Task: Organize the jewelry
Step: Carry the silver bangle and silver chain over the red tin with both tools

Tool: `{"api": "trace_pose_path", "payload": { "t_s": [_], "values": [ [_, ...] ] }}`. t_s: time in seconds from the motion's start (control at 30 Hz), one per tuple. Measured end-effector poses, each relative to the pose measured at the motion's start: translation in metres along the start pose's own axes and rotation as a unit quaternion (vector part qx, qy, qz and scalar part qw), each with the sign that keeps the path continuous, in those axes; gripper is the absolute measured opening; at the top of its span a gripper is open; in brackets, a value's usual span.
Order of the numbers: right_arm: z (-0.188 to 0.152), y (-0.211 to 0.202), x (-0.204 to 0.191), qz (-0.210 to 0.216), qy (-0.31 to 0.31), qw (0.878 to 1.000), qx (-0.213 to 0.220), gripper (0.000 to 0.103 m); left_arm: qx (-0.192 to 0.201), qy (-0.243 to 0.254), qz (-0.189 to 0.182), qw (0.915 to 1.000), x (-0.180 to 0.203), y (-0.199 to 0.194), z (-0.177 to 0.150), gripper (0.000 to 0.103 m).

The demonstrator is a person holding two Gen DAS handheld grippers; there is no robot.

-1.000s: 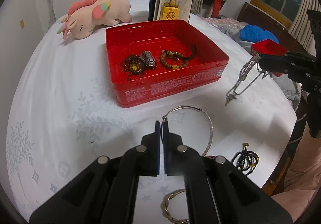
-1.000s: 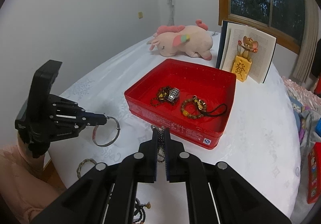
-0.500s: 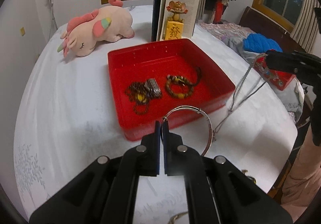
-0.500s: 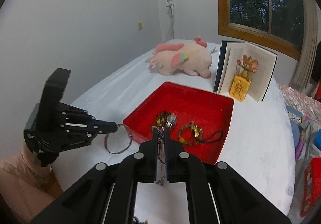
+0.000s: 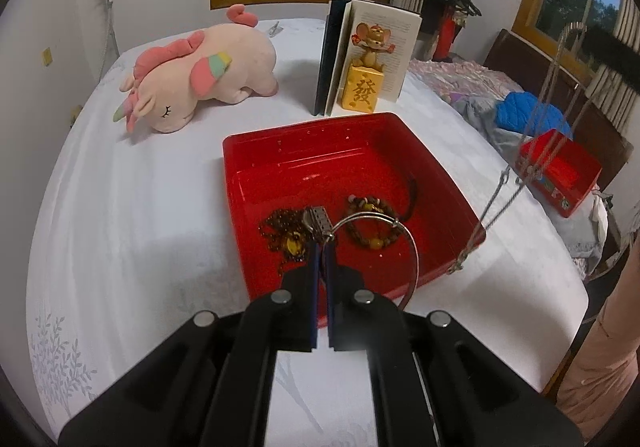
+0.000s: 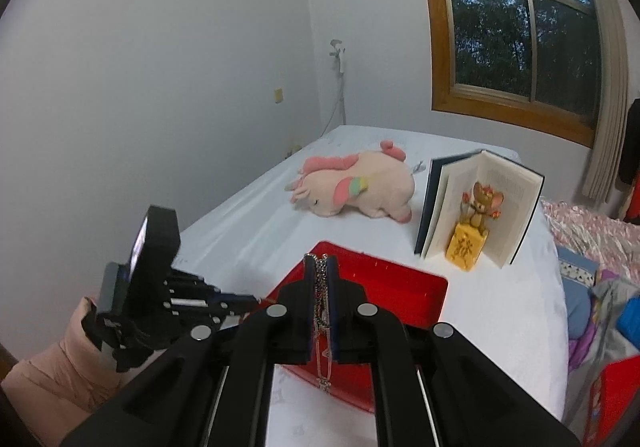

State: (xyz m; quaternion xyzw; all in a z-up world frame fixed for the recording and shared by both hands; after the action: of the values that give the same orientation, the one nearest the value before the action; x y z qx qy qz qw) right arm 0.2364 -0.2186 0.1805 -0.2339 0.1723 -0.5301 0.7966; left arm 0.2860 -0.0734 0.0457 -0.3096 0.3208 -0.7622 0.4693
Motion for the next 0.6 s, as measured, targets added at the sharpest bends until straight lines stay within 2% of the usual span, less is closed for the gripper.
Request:
{"api": "trace_pose_path", "payload": {
  "t_s": [0.27, 0.6],
  "values": [
    [0.013, 0.023, 0.021, 0.006, 0.013, 1.000, -0.009, 0.005, -0.015, -0.009, 0.007, 0.9998, -0.006, 0.019, 0.015, 0.002],
    [-0.034, 0.095, 0.048, 0.022, 0.061, 0.995, -0.076, 0.006, -0.044, -0.042, 0.026, 0.9978, -0.022, 0.061, 0.039, 0.002]
  ]
}}
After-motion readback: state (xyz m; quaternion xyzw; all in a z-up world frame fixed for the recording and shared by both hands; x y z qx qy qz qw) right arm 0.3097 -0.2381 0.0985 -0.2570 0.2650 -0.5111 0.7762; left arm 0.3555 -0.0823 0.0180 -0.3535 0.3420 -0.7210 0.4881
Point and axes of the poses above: each gripper's, at about its wrist camera, not at the fingertips, and y roughly the way its jaws point, x to its right, z to its top, the point moved 6 cm from there along y, roughly the way its jaws point, and after that the axes turned 6 degrees about -y, right-handed, at the moved point
